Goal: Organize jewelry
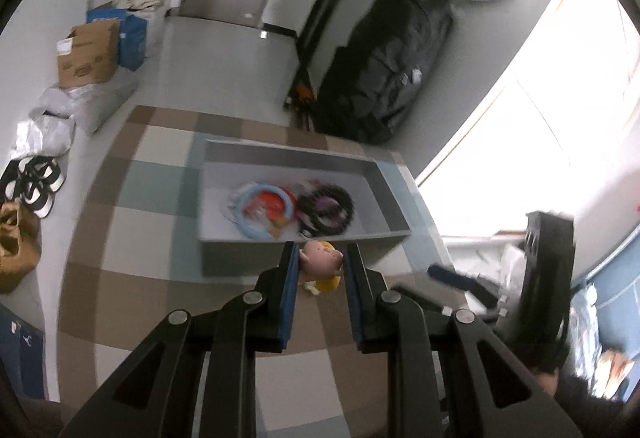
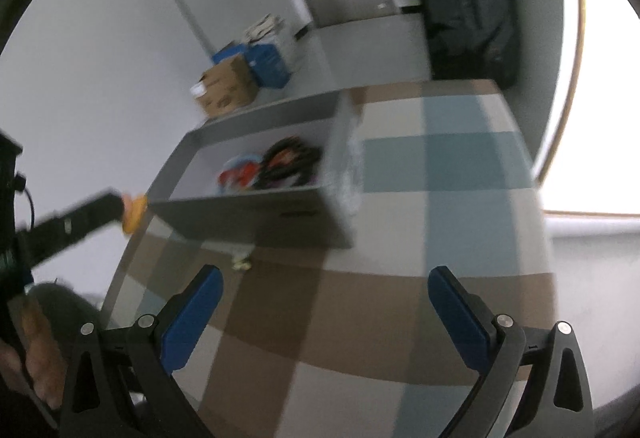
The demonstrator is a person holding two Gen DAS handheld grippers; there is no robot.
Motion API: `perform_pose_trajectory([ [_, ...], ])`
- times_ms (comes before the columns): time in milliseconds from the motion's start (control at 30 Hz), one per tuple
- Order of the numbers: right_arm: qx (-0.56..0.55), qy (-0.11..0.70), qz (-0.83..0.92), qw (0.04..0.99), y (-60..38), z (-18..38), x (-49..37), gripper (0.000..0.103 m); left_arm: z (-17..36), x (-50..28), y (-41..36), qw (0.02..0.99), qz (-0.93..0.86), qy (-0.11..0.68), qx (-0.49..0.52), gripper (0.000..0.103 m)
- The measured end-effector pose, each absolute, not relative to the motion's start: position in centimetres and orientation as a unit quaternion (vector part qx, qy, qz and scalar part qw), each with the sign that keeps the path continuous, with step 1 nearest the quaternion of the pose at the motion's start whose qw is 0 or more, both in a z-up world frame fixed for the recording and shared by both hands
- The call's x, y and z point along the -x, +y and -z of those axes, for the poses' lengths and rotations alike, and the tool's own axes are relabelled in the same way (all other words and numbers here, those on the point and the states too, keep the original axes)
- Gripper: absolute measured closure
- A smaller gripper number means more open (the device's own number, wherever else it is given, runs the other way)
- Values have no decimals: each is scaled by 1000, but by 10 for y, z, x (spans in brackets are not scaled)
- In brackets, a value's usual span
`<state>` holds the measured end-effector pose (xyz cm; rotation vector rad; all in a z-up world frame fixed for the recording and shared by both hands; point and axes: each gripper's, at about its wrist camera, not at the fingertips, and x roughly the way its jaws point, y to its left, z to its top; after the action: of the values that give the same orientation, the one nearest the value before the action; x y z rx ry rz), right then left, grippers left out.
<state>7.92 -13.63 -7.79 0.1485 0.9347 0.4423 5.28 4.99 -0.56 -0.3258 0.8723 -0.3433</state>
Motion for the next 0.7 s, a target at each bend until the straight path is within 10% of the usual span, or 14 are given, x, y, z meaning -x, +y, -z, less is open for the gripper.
perform_pose_trajectory([
  [467,-16,456,-245,855,-74,94,-85,43,9,-67,89,876,147,413,202,86],
  [700,47,438,-212,872,-60,96,-82,78,11,-68,91,875,149,413,201,86],
])
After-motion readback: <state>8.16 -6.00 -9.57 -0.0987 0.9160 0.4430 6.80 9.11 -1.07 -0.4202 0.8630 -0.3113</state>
